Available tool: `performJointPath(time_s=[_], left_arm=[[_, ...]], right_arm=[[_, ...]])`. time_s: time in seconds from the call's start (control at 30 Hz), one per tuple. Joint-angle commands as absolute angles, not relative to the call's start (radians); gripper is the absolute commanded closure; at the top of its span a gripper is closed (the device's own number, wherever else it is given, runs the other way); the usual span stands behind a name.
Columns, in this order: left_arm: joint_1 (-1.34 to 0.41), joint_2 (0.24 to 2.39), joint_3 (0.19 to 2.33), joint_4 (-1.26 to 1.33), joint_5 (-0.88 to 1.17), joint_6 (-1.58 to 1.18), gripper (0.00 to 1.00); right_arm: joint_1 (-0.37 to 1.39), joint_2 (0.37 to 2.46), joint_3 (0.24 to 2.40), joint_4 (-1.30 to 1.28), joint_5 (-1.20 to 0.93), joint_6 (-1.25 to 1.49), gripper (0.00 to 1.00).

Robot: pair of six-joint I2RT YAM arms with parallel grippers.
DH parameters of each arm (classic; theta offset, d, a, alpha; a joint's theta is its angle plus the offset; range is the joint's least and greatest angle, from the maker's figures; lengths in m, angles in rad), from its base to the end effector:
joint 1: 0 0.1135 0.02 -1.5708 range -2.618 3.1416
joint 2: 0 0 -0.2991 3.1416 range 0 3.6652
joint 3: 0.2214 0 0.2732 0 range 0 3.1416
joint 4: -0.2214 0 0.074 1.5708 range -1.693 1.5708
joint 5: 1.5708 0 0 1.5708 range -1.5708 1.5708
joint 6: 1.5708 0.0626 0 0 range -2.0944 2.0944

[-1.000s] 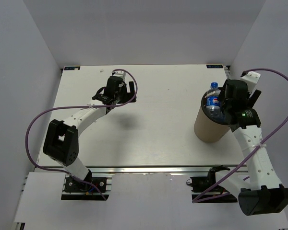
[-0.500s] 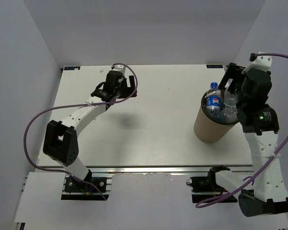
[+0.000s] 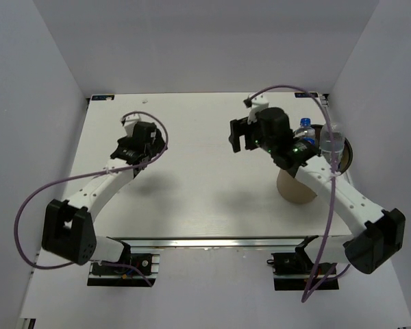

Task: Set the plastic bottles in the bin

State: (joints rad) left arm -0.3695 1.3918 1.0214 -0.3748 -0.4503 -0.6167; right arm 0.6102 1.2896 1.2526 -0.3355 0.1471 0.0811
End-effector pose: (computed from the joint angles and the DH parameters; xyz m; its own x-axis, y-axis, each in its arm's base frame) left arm 0.3201 -0.0948 0.2789 -0.5314 -0.3526 -0.7703 -0.3438 0.9208 -0.1843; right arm 0.2775 0.1828 0.4015 -0.3341 -0.1358 -0.9327 -0.4293 0.9029 0.0223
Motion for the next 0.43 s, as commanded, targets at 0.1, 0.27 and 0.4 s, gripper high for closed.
performJointPath(time_s=[0.1, 0.27, 0.4], left_arm=[[-0.373, 1.177, 0.905, -0.442, -0.649, -0.732, 0.02], [-0.373, 1.105, 0.858, -0.387, -0.612, -0.719, 0.02], [-0.373, 1.104, 0.859, -0.382, -0.611, -0.721, 0.02]], right_arm=[[0.643, 1.296, 1.059, -0.019, 0.026, 0.166, 0.11], [0.643, 1.246, 0.987, 0.057, 0.011, 0.232, 0.11], [0.643, 1.192, 0.919, 0.112, -0.040, 0.221, 0.11]])
